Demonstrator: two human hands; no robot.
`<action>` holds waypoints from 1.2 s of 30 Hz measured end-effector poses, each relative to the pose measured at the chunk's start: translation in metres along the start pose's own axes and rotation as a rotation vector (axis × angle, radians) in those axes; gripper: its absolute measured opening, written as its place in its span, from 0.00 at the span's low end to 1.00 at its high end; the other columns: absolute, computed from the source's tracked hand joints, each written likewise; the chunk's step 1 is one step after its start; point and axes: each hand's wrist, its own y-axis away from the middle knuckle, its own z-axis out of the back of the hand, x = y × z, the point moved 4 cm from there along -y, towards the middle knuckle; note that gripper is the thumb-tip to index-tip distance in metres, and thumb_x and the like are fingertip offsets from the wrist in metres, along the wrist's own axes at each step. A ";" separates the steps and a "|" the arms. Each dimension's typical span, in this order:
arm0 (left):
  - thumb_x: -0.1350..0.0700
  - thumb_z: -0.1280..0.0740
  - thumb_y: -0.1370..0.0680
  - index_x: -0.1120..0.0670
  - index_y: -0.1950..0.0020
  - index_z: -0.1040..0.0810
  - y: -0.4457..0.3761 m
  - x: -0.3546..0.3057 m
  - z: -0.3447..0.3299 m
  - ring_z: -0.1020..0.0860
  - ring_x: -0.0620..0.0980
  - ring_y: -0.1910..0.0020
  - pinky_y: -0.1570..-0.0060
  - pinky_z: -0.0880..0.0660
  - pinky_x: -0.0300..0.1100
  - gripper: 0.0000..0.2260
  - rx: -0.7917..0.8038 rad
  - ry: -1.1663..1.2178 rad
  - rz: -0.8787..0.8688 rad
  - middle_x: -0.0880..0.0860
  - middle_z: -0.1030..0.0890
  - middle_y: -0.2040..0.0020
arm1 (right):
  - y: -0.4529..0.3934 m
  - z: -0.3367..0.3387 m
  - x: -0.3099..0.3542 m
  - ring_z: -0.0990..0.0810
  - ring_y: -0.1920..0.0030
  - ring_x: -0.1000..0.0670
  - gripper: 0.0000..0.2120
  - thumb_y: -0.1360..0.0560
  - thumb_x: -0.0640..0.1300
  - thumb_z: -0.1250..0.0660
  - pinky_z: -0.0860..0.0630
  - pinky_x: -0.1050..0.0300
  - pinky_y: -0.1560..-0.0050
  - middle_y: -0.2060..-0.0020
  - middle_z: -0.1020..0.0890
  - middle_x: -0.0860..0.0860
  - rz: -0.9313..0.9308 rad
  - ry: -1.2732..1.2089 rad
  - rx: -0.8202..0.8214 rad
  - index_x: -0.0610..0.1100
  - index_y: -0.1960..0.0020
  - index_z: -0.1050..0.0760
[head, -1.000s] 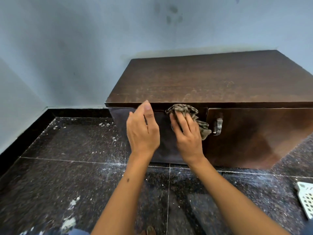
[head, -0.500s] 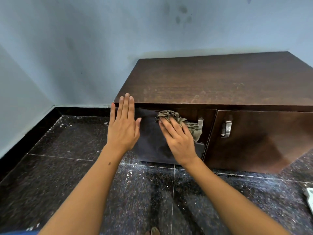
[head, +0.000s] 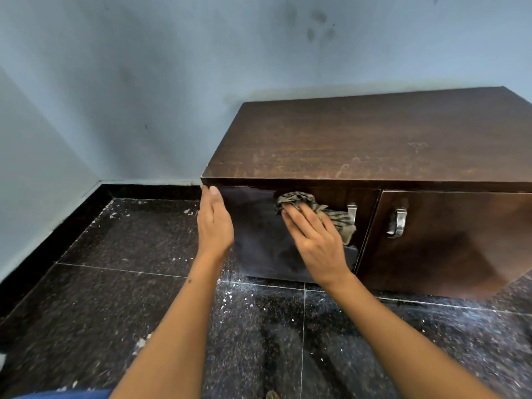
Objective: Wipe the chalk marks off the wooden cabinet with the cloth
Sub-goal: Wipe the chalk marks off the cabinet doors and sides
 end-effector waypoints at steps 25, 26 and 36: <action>0.46 0.59 0.17 0.57 0.28 0.32 -0.020 0.011 0.008 0.33 0.50 0.30 0.27 0.42 0.47 0.26 -0.093 0.288 0.080 0.54 0.29 0.30 | -0.020 -0.008 0.026 0.21 0.41 0.48 0.15 0.25 0.37 0.41 0.24 0.53 0.44 0.41 0.19 0.50 -0.056 -0.067 -0.008 0.42 0.43 0.19; 0.46 0.59 0.17 0.57 0.28 0.32 -0.020 0.012 0.008 0.33 0.51 0.29 0.27 0.43 0.48 0.26 -0.096 0.282 0.076 0.54 0.30 0.30 | -0.025 -0.008 0.028 0.21 0.42 0.48 0.15 0.25 0.36 0.41 0.24 0.53 0.45 0.41 0.20 0.49 -0.077 -0.077 -0.021 0.41 0.43 0.20; 0.48 0.52 0.17 0.55 0.23 0.43 -0.006 0.010 0.006 0.41 0.48 0.26 0.28 0.46 0.40 0.23 0.015 -0.054 -0.174 0.53 0.38 0.24 | -0.025 -0.008 0.032 0.22 0.40 0.50 0.18 0.25 0.37 0.43 0.25 0.55 0.43 0.40 0.20 0.51 0.006 -0.076 0.050 0.43 0.41 0.20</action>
